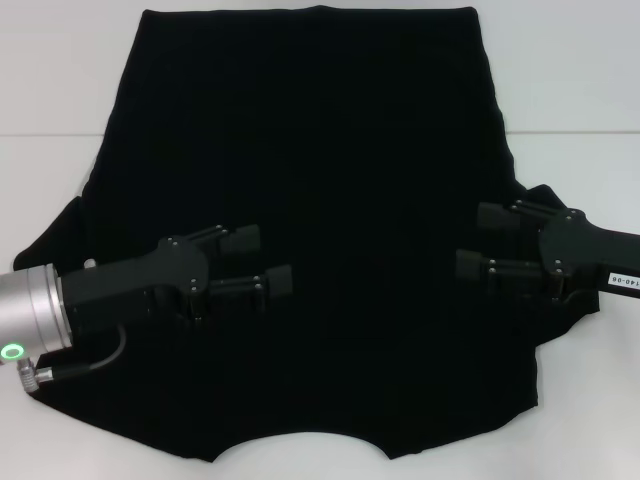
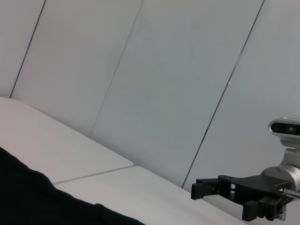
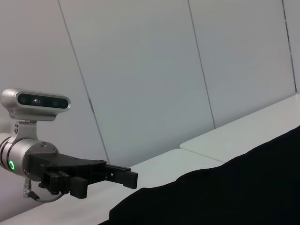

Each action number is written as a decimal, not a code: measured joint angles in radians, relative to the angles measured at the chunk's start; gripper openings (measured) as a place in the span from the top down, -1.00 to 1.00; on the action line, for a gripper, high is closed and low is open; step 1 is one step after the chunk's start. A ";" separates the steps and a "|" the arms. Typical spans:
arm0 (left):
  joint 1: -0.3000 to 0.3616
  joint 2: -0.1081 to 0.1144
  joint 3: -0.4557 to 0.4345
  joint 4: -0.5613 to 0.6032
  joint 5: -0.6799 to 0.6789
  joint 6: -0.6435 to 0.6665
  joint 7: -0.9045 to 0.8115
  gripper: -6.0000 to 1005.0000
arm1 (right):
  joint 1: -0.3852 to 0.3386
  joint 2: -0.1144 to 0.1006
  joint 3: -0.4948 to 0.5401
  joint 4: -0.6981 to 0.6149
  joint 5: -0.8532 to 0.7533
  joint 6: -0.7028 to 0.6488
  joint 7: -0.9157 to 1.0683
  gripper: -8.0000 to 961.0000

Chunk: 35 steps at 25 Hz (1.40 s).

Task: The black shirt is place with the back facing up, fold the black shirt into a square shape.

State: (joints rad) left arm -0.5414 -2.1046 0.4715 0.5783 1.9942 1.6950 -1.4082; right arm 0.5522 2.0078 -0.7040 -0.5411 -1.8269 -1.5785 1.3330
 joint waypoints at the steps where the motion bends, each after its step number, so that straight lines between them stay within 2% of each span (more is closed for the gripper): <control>1: 0.000 0.000 0.000 0.000 0.000 0.000 0.000 -0.86 | 0.000 0.000 0.000 0.000 0.000 0.000 0.000 -0.93; 21: 0.003 0.002 -0.014 0.005 0.014 -0.009 -0.032 -0.85 | 0.001 0.003 0.004 0.004 0.003 0.000 0.000 -0.93; 25: 0.009 0.011 -0.033 0.025 0.018 -0.080 -0.122 -0.85 | 0.011 0.017 0.001 0.009 0.000 0.017 0.000 -0.93; 30: 0.043 0.016 -0.063 0.086 0.028 -0.274 -0.296 -0.85 | 0.021 0.039 0.002 0.010 0.000 0.042 0.001 -0.93; 35: 0.071 0.028 -0.098 0.153 0.088 -0.382 -0.451 -0.85 | 0.037 0.056 -0.002 0.011 0.000 0.076 0.013 -0.93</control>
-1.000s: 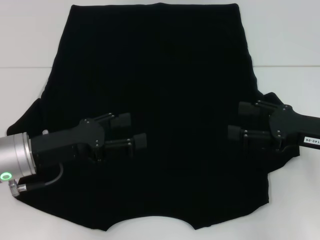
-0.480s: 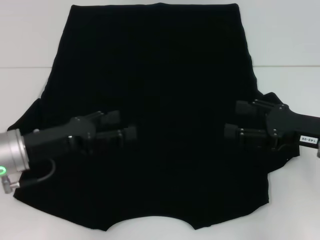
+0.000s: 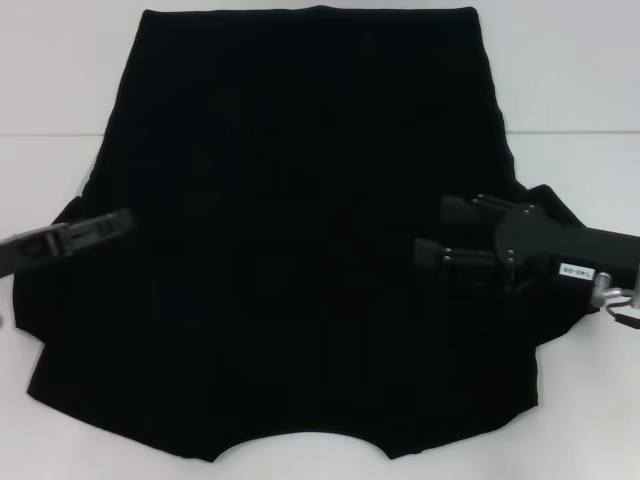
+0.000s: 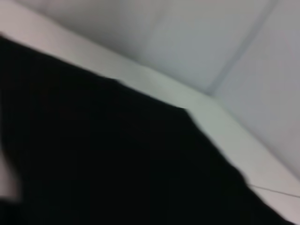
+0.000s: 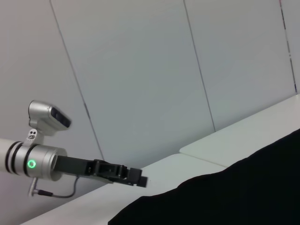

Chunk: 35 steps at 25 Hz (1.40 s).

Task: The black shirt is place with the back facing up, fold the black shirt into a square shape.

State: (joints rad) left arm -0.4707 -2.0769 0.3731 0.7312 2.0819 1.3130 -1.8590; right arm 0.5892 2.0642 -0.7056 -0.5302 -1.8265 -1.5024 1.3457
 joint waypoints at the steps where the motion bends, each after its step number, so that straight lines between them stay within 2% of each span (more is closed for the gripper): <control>1: 0.002 0.002 -0.010 0.014 0.022 -0.006 -0.026 -0.85 | 0.004 0.004 -0.002 0.000 0.000 0.008 0.001 -0.93; 6: 0.005 0.007 -0.040 0.078 0.138 -0.035 -0.136 -0.85 | 0.015 0.016 -0.003 0.001 0.000 0.029 0.002 -0.93; 13: 0.001 0.006 -0.036 0.096 0.222 -0.125 -0.202 -0.84 | 0.018 0.020 -0.003 0.008 0.000 0.036 0.003 -0.93; 23: -0.002 -0.001 -0.030 0.074 0.260 -0.231 -0.207 -0.84 | 0.018 0.021 -0.003 0.014 0.001 0.036 0.003 -0.93; 35: -0.003 -0.005 -0.028 0.053 0.277 -0.250 -0.206 -0.84 | 0.018 0.021 -0.003 0.014 0.001 0.037 0.003 -0.93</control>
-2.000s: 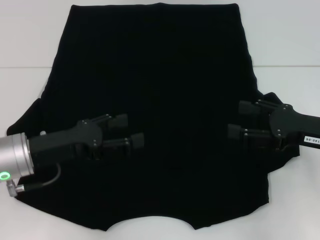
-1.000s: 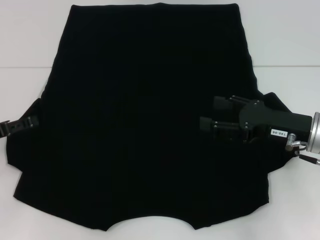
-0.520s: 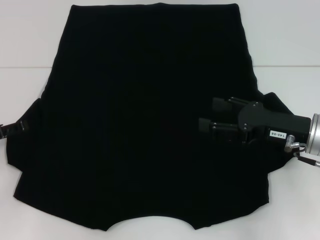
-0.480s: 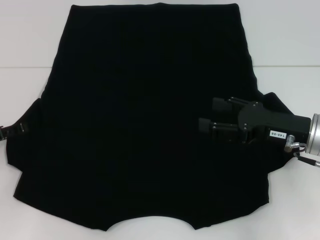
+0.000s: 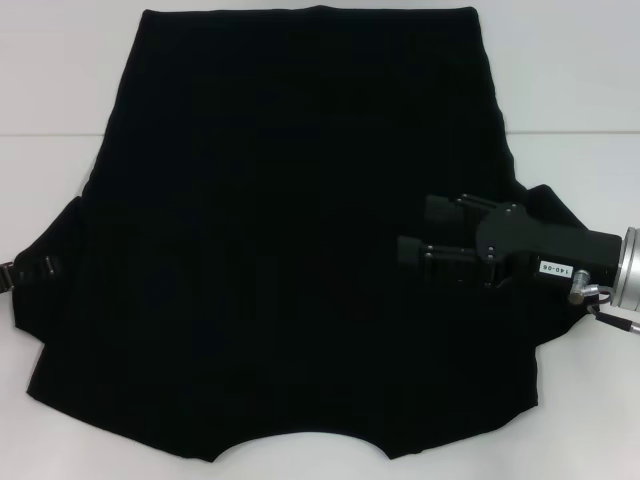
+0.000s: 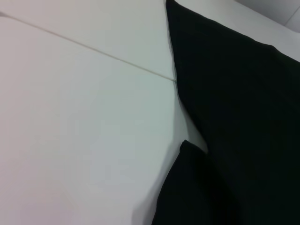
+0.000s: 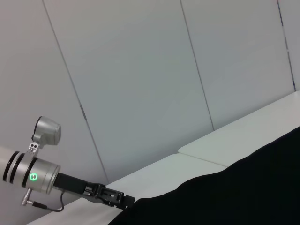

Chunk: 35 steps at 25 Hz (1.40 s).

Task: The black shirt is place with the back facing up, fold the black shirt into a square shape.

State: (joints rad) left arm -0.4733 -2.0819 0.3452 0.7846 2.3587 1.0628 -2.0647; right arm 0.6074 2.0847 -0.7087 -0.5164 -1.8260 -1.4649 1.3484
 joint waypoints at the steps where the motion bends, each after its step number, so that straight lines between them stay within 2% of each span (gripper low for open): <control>1: 0.001 0.000 0.000 -0.002 0.000 -0.001 0.001 -0.84 | 0.000 0.000 0.000 0.000 0.000 -0.001 0.000 -0.93; 30: -0.001 0.000 0.024 -0.006 0.000 0.020 0.000 -0.83 | -0.006 -0.002 0.000 -0.001 0.000 -0.008 0.000 -0.93; 35: -0.001 0.003 0.022 -0.006 -0.001 0.011 0.001 -0.64 | -0.006 -0.002 0.000 -0.001 0.003 -0.009 0.000 -0.93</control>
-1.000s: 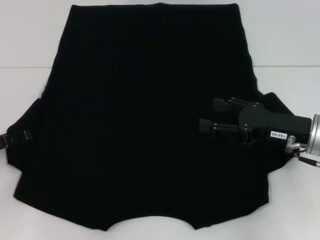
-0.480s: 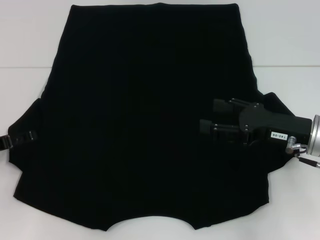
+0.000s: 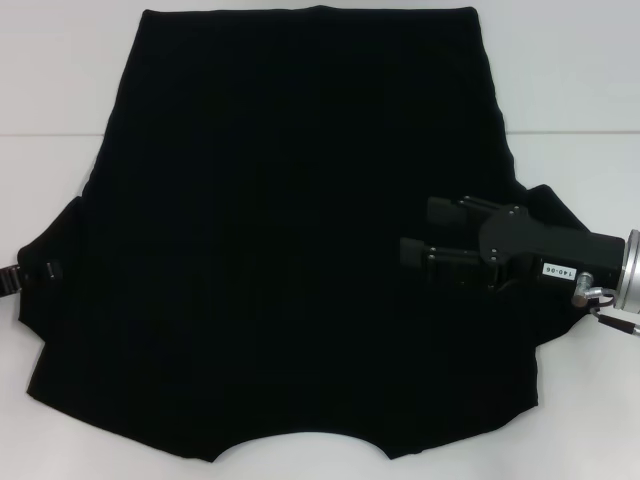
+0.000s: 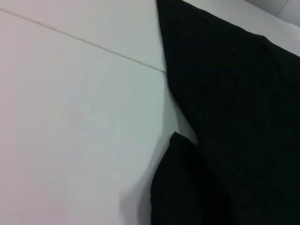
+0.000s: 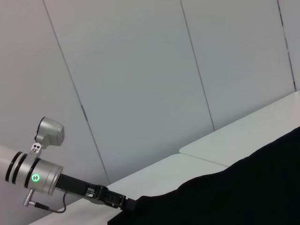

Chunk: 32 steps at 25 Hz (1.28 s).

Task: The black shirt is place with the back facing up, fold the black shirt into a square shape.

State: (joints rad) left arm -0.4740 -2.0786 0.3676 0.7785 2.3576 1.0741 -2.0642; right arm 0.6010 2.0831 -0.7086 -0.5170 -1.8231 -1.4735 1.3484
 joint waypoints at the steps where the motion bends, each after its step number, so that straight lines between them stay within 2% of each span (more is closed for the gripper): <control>1: 0.000 0.001 0.000 0.000 0.000 0.000 0.002 -0.60 | 0.000 0.000 0.000 0.000 0.000 0.000 0.000 -0.93; 5: 0.000 0.002 0.002 0.002 0.001 -0.001 0.005 -0.46 | 0.000 0.000 0.000 0.000 0.000 -0.001 0.000 -0.93; 11: -0.007 0.002 0.004 -0.001 0.023 -0.013 0.007 -0.06 | 0.000 0.000 0.000 0.000 0.001 -0.006 0.000 -0.93; 13: -0.007 0.000 0.004 -0.002 0.023 -0.017 0.007 0.36 | 0.000 0.000 0.000 -0.001 0.002 -0.006 0.000 -0.93; 19: -0.008 0.002 0.004 -0.004 0.024 -0.021 0.007 0.81 | 0.001 -0.001 0.003 -0.002 0.002 -0.008 0.000 -0.93; 25: -0.009 0.002 0.004 -0.004 0.025 -0.021 0.007 0.91 | 0.002 -0.001 0.005 -0.002 0.002 -0.008 0.000 -0.93; 32: -0.006 0.003 -0.009 0.005 0.025 -0.044 0.006 0.91 | 0.000 0.001 0.008 -0.001 0.002 -0.006 0.000 -0.93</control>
State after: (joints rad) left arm -0.4802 -2.0753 0.3589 0.7838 2.3823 1.0305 -2.0586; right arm 0.6009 2.0843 -0.7006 -0.5185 -1.8208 -1.4791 1.3484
